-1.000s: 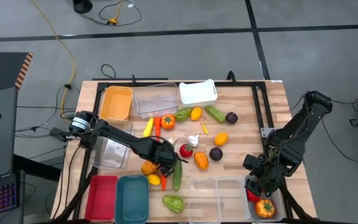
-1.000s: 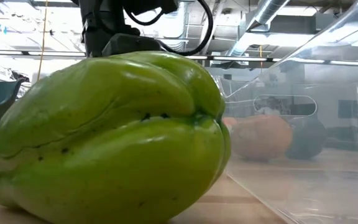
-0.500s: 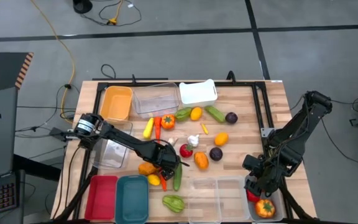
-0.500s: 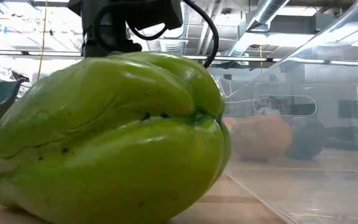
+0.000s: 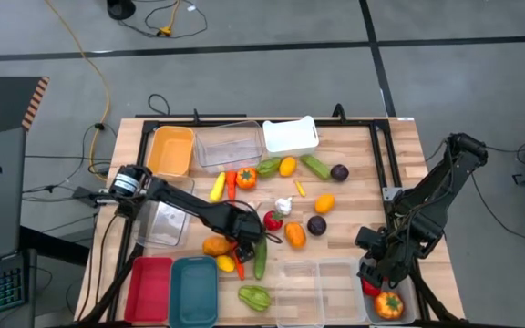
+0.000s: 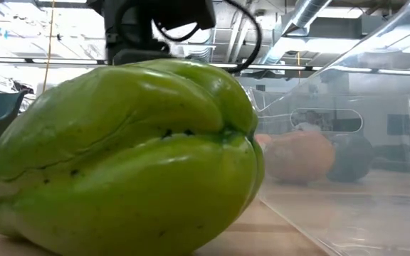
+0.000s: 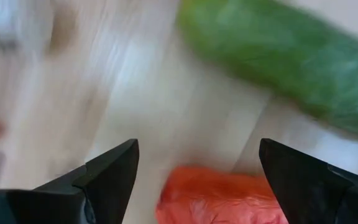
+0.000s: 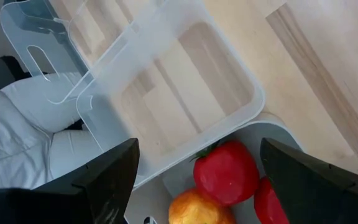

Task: Sort produce into baskets
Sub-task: Put the bottom orange carrot into the yellow bin

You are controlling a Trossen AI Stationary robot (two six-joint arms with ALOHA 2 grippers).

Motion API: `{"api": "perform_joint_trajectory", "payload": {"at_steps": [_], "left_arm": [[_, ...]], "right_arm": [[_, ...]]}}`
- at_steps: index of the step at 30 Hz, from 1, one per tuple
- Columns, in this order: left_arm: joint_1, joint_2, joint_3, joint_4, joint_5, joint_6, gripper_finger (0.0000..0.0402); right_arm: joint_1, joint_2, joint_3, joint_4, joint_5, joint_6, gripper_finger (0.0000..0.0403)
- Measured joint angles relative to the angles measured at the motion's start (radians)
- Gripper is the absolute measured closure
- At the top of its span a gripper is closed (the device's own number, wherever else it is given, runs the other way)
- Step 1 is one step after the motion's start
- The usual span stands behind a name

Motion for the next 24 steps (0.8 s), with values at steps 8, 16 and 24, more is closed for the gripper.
{"api": "perform_joint_trajectory", "payload": {"at_steps": [8, 16, 24], "left_arm": [[-0.011, -0.002, 0.114, -0.106, -0.001, 0.456, 0.0081], [-0.089, -0.002, 0.094, -0.139, -0.001, 0.821, 0.0081], [-0.127, 0.021, 0.086, -0.129, -0.088, 0.886, 0.0082]], "right_arm": [[0.0, 0.0, 0.0, -0.001, 0.0, 0.0, 0.0042], [0.0, 0.0, 0.0, -0.001, 0.001, 0.0, 0.0042], [0.0, 0.0, 0.0, -0.001, 0.002, 0.0, 0.0042]]}}
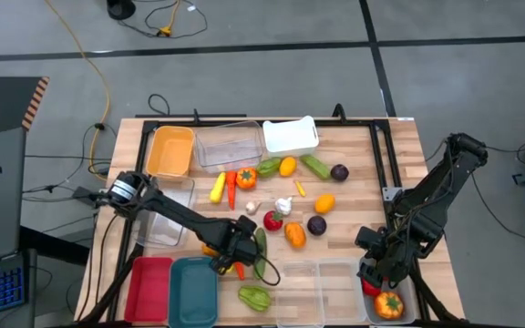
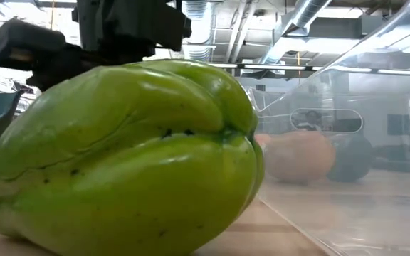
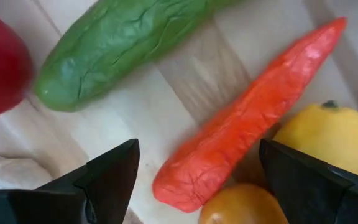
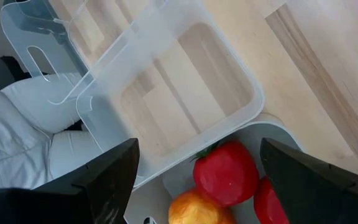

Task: Sort produce into baskets
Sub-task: Put the bottom orange carrot into the yellow bin

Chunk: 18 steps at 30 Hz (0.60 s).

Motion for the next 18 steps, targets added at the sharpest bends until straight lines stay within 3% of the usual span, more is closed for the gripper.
{"api": "perform_joint_trajectory", "payload": {"at_steps": [10, 18], "left_arm": [[0.001, 0.054, 0.002, 0.0, -0.032, 0.047, 0.0087], [0.002, 0.059, 0.0, -0.004, -0.049, 0.049, 0.0177]], "right_arm": [[0.0, 0.0, 0.0, 0.005, 0.0, 0.0, 0.0042], [0.0, 0.0, 0.0, 0.011, 0.0, 0.0, 0.0042]]}}
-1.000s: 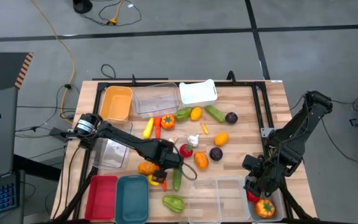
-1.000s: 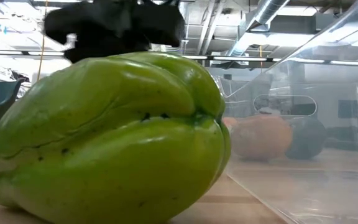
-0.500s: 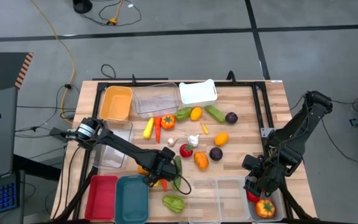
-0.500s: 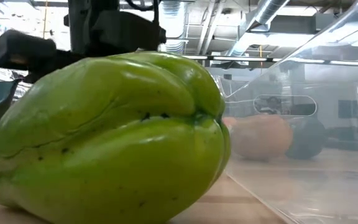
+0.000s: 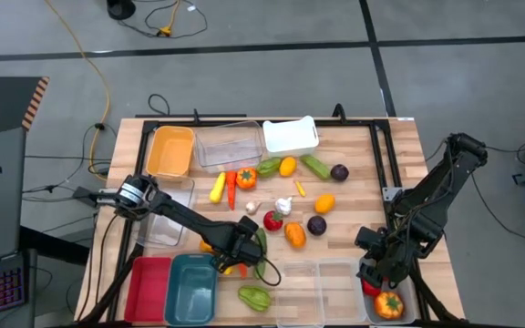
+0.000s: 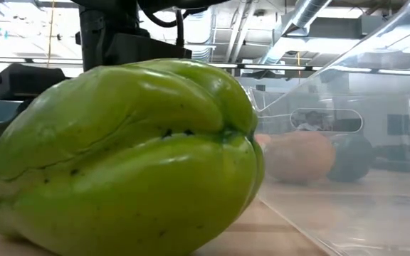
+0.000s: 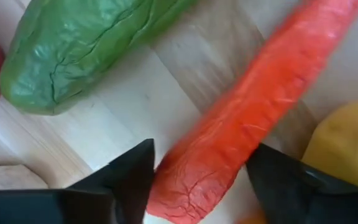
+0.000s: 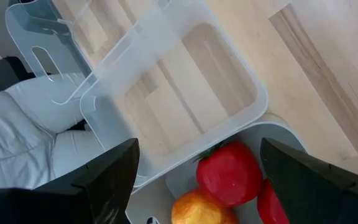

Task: Sort produce into baskets
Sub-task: Put the bottom orange carrot into the yellow bin

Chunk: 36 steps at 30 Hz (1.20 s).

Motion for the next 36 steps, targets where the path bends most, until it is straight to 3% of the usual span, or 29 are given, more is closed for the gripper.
{"api": "perform_joint_trajectory", "payload": {"at_steps": [5, 10, 25, 36], "left_arm": [[0.0, 0.0, 0.0, 0.0, -0.007, -0.008, 0.0235], [0.0, 0.0, 0.0, 0.0, -0.01, -0.009, 0.0262], [0.0, -0.005, 0.083, -0.039, -0.036, -0.01, 0.0263], [0.056, -0.019, 0.241, -0.357, -0.088, -0.055, 0.0263]], "right_arm": [[0.0, 0.0, 0.0, 0.003, 0.0, 0.0, 0.0042], [0.0, 0.0, 0.0, 0.006, 0.0, 0.0, 0.0042], [0.0, 0.0, 0.0, 0.006, 0.0, 0.0, 0.0042], [0.0, 0.0, 0.0, 0.005, 0.0, 0.0, 0.0042]]}}
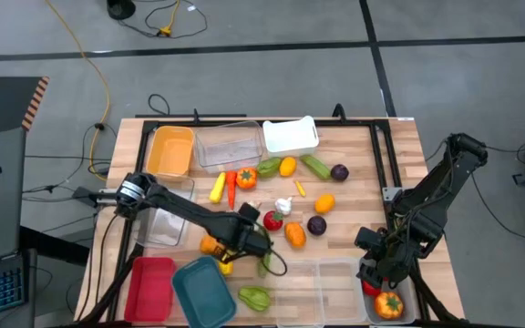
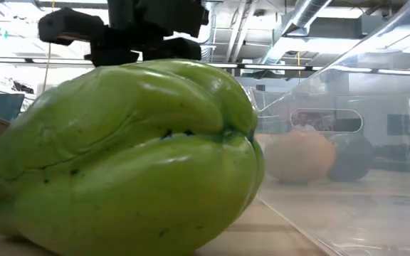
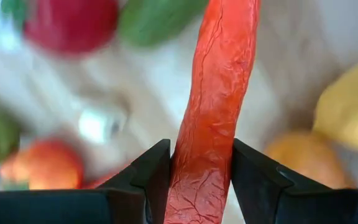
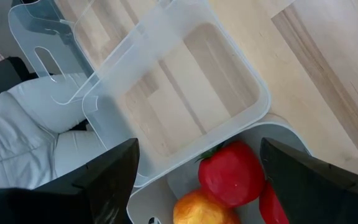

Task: Sort produce into baskets
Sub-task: Put the bottom orange carrot into the yellow bin

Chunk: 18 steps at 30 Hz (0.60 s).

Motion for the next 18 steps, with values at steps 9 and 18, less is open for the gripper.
{"api": "perform_joint_trajectory", "payload": {"at_steps": [9, 18], "left_arm": [[0.135, -0.131, 0.002, -0.139, -0.044, -0.084, 0.0262], [0.336, -0.36, -0.044, -0.22, -0.141, -0.156, 0.0262]], "right_arm": [[0.0, 0.0, 0.0, 0.0, 0.0, 0.0, 0.0042], [0.0, 0.0, 0.0, -0.002, 0.0, -0.001, 0.0042]]}}
